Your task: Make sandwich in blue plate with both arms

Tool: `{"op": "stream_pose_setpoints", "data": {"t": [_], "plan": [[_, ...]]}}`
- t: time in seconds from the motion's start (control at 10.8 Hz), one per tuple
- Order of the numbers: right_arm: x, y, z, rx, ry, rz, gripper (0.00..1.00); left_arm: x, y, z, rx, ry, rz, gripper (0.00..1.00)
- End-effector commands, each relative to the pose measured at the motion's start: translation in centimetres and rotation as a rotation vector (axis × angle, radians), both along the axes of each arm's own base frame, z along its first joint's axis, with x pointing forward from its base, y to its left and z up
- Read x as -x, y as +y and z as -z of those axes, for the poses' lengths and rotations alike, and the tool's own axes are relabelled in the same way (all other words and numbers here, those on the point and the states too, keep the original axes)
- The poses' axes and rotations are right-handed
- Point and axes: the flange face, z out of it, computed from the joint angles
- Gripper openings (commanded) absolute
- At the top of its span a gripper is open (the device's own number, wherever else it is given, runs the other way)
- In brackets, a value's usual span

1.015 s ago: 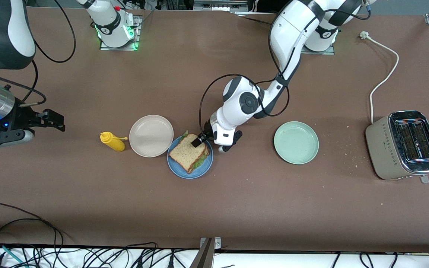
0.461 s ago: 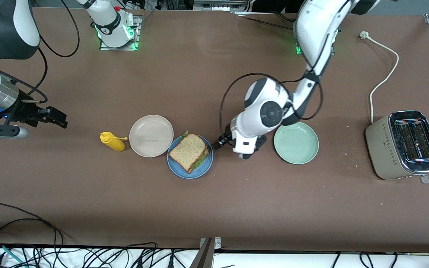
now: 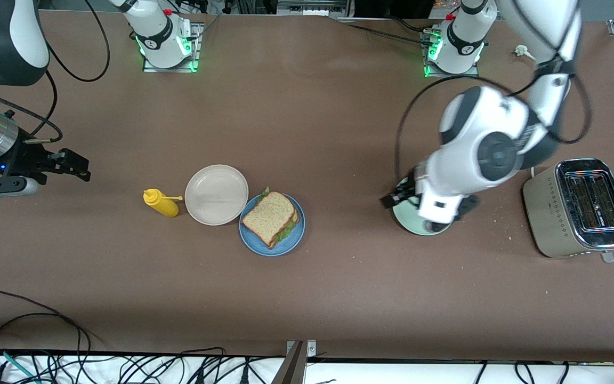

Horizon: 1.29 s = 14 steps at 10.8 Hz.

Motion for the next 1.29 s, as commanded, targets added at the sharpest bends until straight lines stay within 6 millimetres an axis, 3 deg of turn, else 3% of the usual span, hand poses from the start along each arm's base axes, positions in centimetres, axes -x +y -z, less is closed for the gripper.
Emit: {"op": "stream_pose_setpoints", "data": {"t": [0.0,0.18,0.37,0.46,0.55,0.83,1.2], "plan": [[0.3,0.5,-0.7,-0.017,-0.002,0.041,1.0,0.6,8.9,-5.0,-0.054,-0.008,0.168,1.0],[0.5,1.2,-1.3,-0.019,-0.012,0.033,1.0,1.0,13.0,-6.9,-0.065,-0.004,0.212,1.0],[1.5,1.2,-3.9,-0.028,-0.06,0.031,1.0,1.6,15.4,-7.3,-0.13,0.015,0.355,0.99],[1.9,1.1,-1.6,-0.031,-0.022,0.037,1.0,1.5,17.4,-7.2,-0.112,0.022,0.363,0.97],[2.2,1.1,-0.7,-0.075,-0.049,0.053,1.0,2.2,18.8,-7.2,-0.101,0.027,0.385,0.96],[1.6,1.3,-3.9,-0.113,-0.111,0.062,1.0,5.5,24.2,-7.0,-0.03,-0.068,0.42,1.0],[1.7,-0.1,-4.2,-0.216,-0.044,0.11,1.0,5.9,24.6,-7.5,-0.028,-0.097,0.447,1.0]]}}
